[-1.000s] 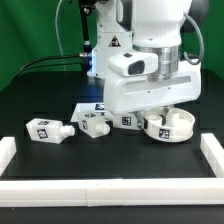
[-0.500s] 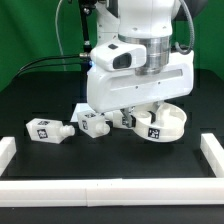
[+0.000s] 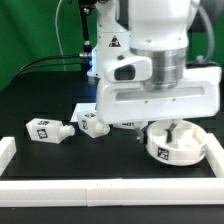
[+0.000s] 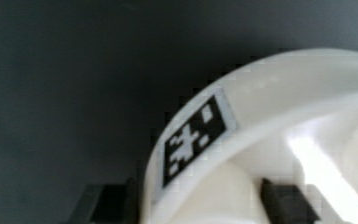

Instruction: Assemble stool

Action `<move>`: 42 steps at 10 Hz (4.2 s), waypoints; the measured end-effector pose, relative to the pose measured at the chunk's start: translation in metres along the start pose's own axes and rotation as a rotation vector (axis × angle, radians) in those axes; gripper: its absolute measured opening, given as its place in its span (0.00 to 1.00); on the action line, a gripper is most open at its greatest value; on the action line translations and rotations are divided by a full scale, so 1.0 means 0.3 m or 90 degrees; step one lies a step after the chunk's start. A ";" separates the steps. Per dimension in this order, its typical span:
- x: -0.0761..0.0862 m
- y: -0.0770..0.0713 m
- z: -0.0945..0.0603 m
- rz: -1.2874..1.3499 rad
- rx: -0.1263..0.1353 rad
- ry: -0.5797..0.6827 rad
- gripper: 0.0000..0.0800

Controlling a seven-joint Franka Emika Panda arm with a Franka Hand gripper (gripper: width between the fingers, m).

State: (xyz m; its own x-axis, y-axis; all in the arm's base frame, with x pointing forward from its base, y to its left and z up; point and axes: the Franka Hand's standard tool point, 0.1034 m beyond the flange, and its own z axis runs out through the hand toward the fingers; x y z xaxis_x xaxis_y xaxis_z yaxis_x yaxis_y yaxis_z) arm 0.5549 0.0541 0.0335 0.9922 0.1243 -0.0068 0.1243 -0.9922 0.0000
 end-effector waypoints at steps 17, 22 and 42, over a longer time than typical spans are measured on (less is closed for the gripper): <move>0.220 0.025 0.074 -0.053 -0.008 0.021 0.41; 0.193 0.026 0.007 -0.056 -0.005 0.003 0.78; -0.392 -0.008 -0.079 -0.569 -0.023 0.024 0.81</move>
Offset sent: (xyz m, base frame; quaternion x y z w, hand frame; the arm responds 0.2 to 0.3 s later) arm 0.0000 0.0000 0.0000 0.0000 0.0000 0.0000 1.0000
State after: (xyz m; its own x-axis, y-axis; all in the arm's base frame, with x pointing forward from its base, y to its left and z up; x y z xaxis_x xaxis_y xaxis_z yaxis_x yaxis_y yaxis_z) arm 0.4382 0.0419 0.0581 0.5241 0.8516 0.0132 0.8506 -0.5241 0.0410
